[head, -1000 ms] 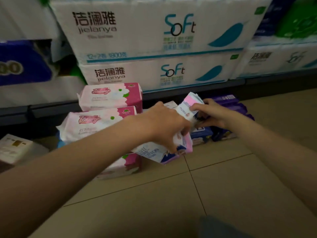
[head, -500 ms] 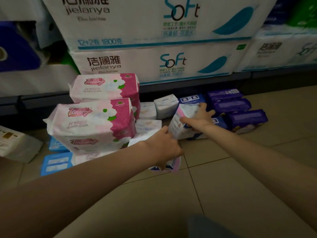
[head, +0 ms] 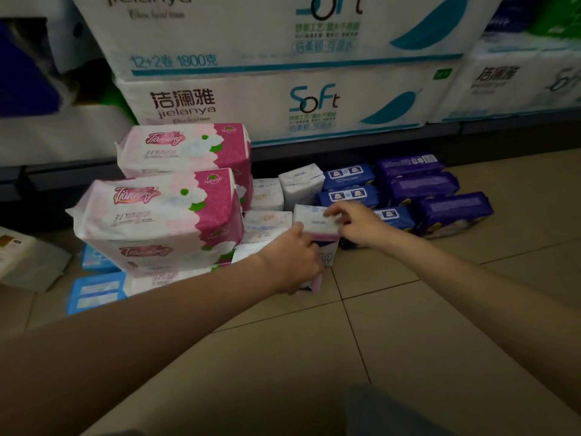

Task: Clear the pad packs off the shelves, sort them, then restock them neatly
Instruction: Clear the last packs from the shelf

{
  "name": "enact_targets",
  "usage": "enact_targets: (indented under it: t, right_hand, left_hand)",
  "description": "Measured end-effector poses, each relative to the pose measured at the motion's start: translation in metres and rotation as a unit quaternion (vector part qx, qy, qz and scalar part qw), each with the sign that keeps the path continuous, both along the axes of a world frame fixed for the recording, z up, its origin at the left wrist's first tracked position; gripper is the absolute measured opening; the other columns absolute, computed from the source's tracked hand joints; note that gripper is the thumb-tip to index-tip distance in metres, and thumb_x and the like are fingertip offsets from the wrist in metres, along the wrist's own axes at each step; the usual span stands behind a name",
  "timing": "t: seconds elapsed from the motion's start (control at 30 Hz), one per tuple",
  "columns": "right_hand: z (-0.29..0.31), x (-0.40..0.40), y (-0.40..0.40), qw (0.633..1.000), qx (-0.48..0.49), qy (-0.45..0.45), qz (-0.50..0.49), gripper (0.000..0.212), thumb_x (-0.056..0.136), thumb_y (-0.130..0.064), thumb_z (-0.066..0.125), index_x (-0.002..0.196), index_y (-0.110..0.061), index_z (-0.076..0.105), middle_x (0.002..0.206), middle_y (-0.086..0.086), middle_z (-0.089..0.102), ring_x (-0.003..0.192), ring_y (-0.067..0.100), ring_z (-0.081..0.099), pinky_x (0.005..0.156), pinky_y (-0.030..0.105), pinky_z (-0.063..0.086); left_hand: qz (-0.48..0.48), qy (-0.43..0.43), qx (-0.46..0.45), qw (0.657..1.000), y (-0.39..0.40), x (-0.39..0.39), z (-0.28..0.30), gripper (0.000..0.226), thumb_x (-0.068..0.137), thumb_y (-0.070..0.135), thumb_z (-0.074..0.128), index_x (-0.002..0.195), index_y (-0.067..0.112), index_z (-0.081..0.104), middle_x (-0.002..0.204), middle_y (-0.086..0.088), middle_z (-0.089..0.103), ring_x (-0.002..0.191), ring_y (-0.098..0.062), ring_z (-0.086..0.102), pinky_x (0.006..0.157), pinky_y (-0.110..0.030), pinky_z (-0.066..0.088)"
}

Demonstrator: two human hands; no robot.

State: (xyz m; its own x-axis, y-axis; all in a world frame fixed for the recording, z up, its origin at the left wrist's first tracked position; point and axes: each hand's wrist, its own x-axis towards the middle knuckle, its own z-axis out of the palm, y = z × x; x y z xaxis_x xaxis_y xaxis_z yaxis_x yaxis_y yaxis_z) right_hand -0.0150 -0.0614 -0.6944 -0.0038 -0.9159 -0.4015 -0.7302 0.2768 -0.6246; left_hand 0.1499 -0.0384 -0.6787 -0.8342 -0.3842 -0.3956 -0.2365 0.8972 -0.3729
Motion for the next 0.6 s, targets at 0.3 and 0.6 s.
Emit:
enact_targets:
  t: [0.3,0.6]
  right_hand:
    - [-0.024,0.017,0.035,0.987,0.050,-0.054,0.146,0.105,0.065,-0.032,0.085,0.147,-0.022,0.019,0.150,-0.002,0.029,0.139,0.017,0.026,0.114,0.039,0.028]
    - [-0.028,-0.006,0.061,0.975,-0.012,0.077,0.206,0.103,0.067,-0.035,0.080,0.143,-0.036,0.011,0.131,-0.002,0.047,0.107,0.019,0.055,0.079,0.033,0.052]
  left_hand:
    - [0.242,0.183,0.163,0.939,-0.020,0.021,0.019,0.074,0.079,0.038,0.069,0.134,0.014,0.026,0.128,-0.010,0.043,0.112,-0.026,0.048,0.086,-0.032,0.042]
    - [0.253,0.173,0.267,0.914,-0.007,0.026,-0.005,0.073,0.083,0.034,0.067,0.141,0.014,0.027,0.142,-0.009,0.029,0.125,-0.027,0.041,0.097,-0.034,0.040]
